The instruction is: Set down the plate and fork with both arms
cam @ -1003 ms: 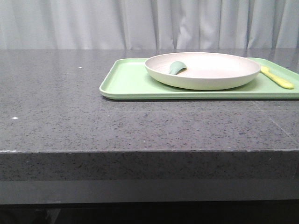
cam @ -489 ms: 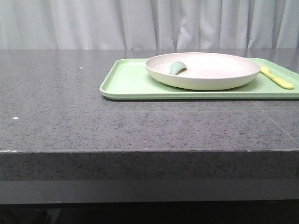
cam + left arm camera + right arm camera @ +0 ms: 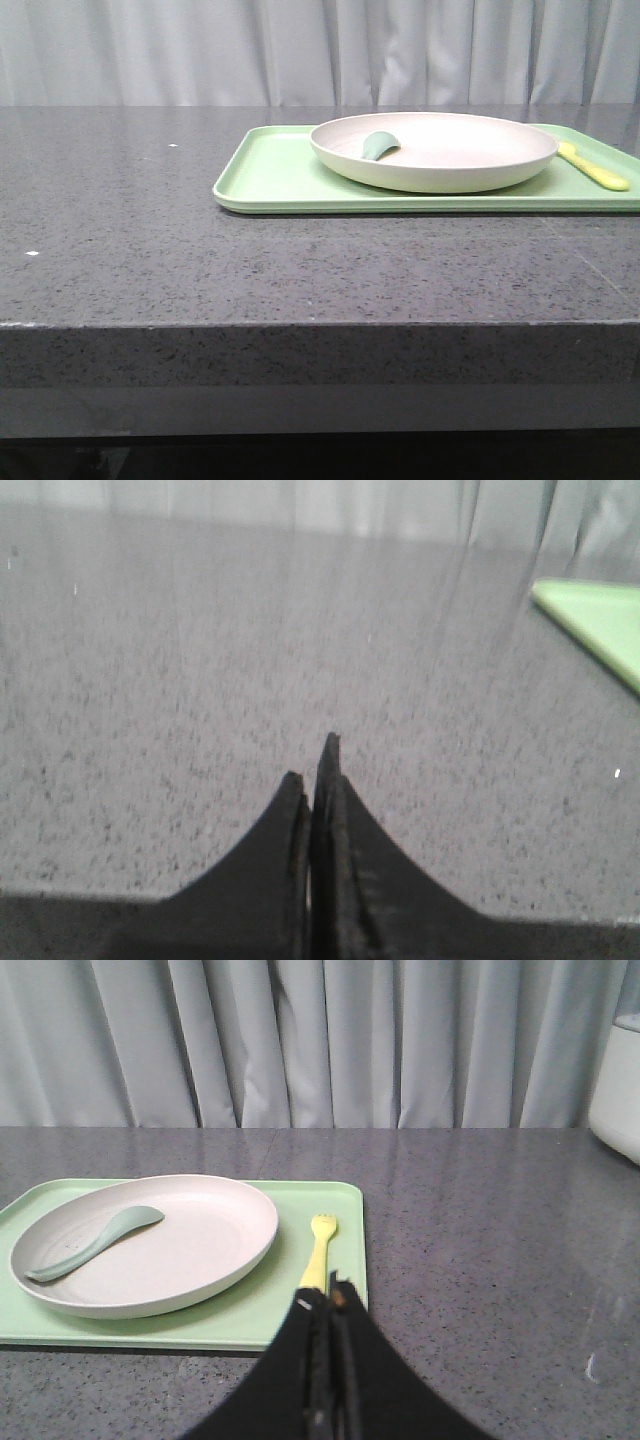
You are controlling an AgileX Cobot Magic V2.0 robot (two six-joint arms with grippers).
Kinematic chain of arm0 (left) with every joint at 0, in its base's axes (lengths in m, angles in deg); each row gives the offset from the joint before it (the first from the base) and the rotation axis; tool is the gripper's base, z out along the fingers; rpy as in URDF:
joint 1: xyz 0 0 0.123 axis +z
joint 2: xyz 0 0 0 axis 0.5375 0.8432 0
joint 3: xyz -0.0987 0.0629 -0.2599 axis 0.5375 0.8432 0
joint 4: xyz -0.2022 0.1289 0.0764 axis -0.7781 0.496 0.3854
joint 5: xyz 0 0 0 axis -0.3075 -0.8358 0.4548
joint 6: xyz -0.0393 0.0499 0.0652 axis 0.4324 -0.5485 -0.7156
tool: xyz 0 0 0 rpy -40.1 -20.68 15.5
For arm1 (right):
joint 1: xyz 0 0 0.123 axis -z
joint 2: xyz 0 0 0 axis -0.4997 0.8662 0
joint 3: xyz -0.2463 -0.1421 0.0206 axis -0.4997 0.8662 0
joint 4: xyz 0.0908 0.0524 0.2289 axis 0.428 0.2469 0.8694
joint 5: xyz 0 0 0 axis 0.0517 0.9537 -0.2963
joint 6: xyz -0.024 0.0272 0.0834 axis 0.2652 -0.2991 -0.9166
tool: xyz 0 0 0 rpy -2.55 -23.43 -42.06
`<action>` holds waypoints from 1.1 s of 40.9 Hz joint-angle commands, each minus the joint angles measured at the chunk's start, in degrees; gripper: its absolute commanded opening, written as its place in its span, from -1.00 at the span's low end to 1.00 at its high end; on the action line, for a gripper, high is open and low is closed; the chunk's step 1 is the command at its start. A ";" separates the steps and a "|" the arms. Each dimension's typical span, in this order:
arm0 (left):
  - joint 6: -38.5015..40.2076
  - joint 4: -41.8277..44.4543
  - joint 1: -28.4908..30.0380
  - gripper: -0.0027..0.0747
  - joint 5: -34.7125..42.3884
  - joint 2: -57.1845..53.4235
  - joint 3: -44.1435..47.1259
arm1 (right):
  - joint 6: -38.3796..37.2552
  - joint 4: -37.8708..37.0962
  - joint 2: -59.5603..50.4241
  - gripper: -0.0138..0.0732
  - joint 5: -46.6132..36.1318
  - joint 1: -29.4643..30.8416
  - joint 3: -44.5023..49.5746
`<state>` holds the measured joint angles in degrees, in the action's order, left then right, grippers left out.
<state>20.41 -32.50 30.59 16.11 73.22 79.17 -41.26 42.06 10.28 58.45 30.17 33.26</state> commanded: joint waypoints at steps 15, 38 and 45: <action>0.04 -0.09 0.05 -0.98 5.62 -1.15 0.08 | 0.69 -0.45 0.68 -0.84 -4.97 0.26 -1.63; 0.04 -0.09 0.05 -0.98 5.62 -1.15 0.08 | 0.69 -0.45 0.68 -0.84 -4.97 0.26 -1.63; 0.04 -0.09 0.05 -0.98 5.62 -1.15 0.08 | 0.69 -0.89 -0.23 -0.84 -5.76 -0.85 1.61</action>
<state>20.41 -32.50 30.59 16.60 73.22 79.17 -41.26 41.88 10.07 57.80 29.91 34.47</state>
